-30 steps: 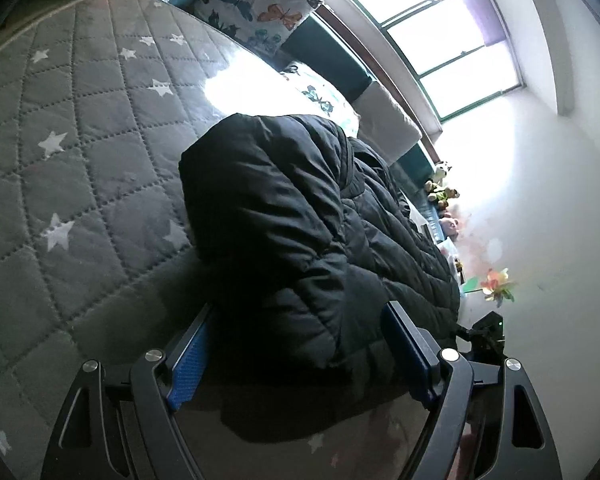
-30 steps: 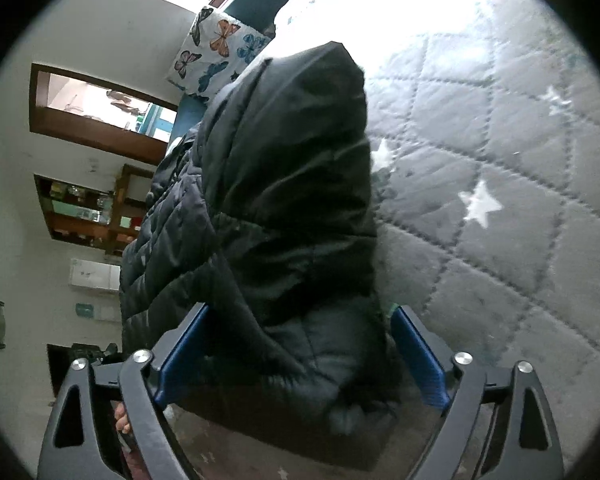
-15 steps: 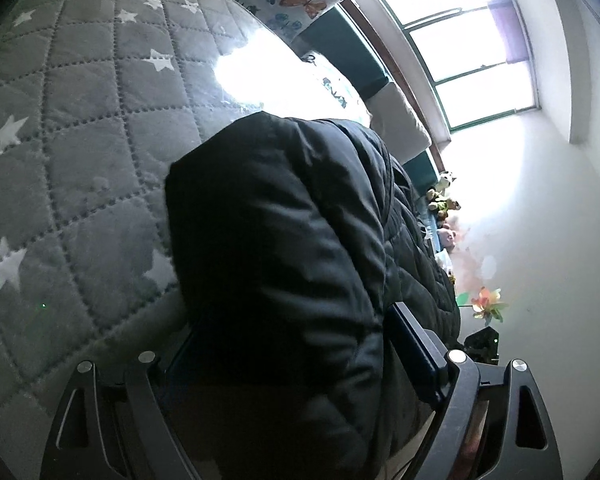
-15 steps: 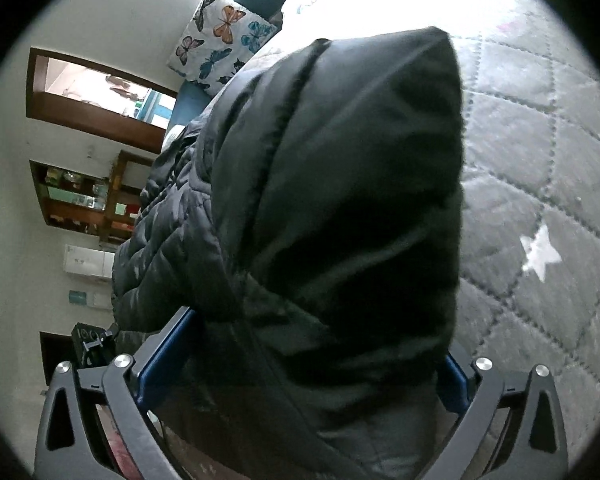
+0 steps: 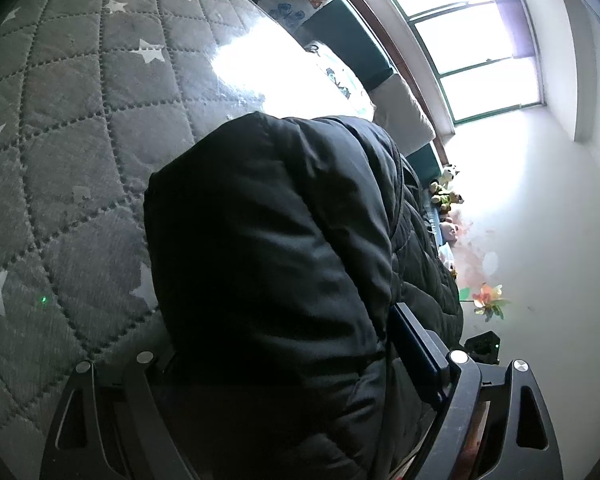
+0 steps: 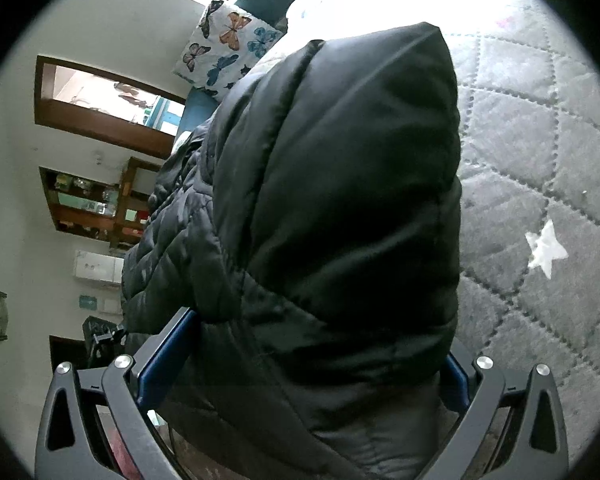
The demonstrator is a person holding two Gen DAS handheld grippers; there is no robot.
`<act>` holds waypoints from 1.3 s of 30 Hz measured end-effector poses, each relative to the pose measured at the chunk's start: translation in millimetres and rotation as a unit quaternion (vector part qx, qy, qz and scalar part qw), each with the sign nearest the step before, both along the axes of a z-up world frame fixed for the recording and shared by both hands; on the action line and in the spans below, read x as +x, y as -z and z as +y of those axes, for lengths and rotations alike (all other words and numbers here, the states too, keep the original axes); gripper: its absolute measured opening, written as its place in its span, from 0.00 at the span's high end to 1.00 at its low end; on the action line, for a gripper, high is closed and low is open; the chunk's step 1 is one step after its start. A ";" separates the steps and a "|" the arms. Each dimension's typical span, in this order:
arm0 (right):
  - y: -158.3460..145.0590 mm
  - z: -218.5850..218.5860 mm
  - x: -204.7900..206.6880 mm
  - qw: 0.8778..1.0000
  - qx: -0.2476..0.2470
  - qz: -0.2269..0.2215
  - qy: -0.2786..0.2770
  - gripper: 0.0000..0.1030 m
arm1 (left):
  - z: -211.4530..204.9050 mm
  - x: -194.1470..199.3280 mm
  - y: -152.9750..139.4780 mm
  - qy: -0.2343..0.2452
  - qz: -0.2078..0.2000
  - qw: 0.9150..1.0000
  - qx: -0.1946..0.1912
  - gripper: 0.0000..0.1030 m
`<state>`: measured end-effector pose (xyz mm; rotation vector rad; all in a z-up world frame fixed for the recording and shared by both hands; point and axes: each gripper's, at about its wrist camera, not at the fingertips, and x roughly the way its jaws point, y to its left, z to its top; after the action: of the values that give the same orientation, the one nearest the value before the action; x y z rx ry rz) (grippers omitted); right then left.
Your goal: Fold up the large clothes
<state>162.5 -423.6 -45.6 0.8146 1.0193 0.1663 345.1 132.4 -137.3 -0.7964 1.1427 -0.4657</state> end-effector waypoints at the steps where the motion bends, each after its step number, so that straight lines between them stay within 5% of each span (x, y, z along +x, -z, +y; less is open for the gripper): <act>1: -0.3 1.6 0.0 1.000 -0.003 -0.002 -0.003 0.00 | 5.2 -1.2 -0.3 0.000 0.001 1.000 0.000 0.09; 15: -7.8 24.8 -6.4 0.995 -0.064 0.010 -0.077 0.00 | -12.8 2.3 -11.3 0.029 -0.003 0.999 0.034 0.11; 23: -17.5 19.8 6.5 0.993 -0.085 0.008 -0.075 0.00 | -16.2 23.7 -9.4 0.042 0.010 0.999 0.032 0.05; 28: -8.7 14.6 18.1 0.996 -0.057 0.015 -0.067 0.00 | -18.4 35.1 -2.9 0.038 0.025 0.999 0.010 0.04; 36: -18.8 28.8 11.5 0.992 -0.096 -0.003 -0.081 0.01 | -52.6 29.4 -26.6 0.050 -0.017 0.995 0.085 0.07; 39: -29.7 34.2 6.1 0.987 -0.125 -0.014 -0.097 0.12 | -60.3 27.1 -33.9 0.052 -0.030 0.993 0.104 0.11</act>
<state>168.6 -389.5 -15.9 0.4841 1.0673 0.2112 372.2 72.0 -103.3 -0.5409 1.1595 -0.4461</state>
